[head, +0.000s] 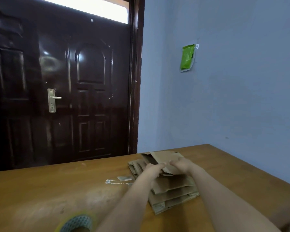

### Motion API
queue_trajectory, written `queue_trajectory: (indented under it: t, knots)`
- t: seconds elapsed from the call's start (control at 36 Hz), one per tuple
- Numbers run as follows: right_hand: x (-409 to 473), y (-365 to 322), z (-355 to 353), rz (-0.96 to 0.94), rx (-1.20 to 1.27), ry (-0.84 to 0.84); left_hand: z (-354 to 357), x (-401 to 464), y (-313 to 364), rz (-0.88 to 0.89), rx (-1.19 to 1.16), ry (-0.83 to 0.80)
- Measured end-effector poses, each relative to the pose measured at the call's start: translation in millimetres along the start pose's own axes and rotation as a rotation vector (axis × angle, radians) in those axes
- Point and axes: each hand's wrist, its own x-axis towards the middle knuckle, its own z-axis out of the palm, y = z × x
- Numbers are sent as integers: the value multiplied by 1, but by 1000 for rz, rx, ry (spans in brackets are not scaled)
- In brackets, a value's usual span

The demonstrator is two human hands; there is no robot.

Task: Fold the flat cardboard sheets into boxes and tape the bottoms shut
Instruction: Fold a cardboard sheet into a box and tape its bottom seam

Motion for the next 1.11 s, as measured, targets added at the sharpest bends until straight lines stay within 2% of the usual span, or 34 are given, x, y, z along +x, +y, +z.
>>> queue_trajectory:
  t: [0.19,0.33,0.47,0.58,0.72,0.86,1.0,1.11]
  knots:
    - [-1,0,10,3,-48,-37,11,1,-10,-80,-220,125]
    - [-1,0,14,-25,-82,-53,14,6,-17,-47,-69,210]
    - [0,10,1,-78,-89,86,12,0,-17,88,-121,219]
    - [5,18,-13,-48,-79,206,-4,-10,-4,216,-114,212]
    - [7,16,-22,-60,161,330,-43,-18,17,449,104,246]
    - [5,-11,-24,-129,547,442,-91,-39,50,637,524,350]
    - [8,-60,-5,-254,710,225,-126,-63,79,865,749,428]
    - [14,-99,16,-300,780,165,-147,-84,93,967,863,518]
